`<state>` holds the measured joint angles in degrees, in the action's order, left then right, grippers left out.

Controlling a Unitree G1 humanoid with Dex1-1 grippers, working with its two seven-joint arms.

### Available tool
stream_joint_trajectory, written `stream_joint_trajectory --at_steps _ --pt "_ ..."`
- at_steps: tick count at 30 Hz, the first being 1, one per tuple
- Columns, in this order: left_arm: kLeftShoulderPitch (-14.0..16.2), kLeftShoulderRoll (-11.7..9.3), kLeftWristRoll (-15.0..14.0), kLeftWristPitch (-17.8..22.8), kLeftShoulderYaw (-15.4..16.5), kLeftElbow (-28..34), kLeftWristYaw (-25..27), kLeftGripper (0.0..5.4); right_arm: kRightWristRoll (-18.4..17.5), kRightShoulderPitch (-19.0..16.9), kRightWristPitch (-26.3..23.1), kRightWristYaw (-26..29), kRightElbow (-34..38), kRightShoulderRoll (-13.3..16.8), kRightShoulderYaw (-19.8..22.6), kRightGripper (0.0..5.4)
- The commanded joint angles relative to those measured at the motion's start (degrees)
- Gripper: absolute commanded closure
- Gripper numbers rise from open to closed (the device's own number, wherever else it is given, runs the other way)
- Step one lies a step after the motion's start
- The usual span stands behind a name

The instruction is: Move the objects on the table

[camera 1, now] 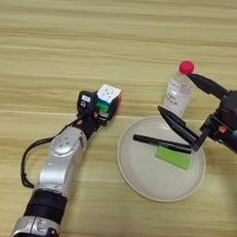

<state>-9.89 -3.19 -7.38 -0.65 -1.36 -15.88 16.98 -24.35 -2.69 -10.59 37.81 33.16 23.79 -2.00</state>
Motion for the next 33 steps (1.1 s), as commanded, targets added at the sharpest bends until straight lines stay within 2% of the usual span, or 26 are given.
stream_joint_trajectory --at_steps 1,8,20,27,33 --pt "-0.6 -0.7 0.2 0.9 -0.4 0.5 0.9 2.12 0.4 -0.2 0.5 -0.1 -0.8 0.2 -0.2 0.0" --pt "-1.4 -2.0 -2.2 1.6 -0.3 6.7 4.8 2.12 0.4 -0.1 0.7 -0.3 -1.2 0.1 0.0 0.0" --pt "1.9 -5.2 -8.0 7.5 -3.7 22.8 13.4 2.12 0.2 0.6 1.7 -0.3 -3.9 0.2 1.3 0.0" --pt "5.5 -7.9 -12.4 12.0 -8.6 29.2 20.6 2.12 -0.8 1.1 1.8 -0.4 -4.6 -0.1 2.9 0.0" --pt "8.9 -11.8 -13.0 13.1 -13.9 32.9 27.4 2.12 -1.3 1.1 1.7 -0.3 -4.3 0.0 3.5 0.0"
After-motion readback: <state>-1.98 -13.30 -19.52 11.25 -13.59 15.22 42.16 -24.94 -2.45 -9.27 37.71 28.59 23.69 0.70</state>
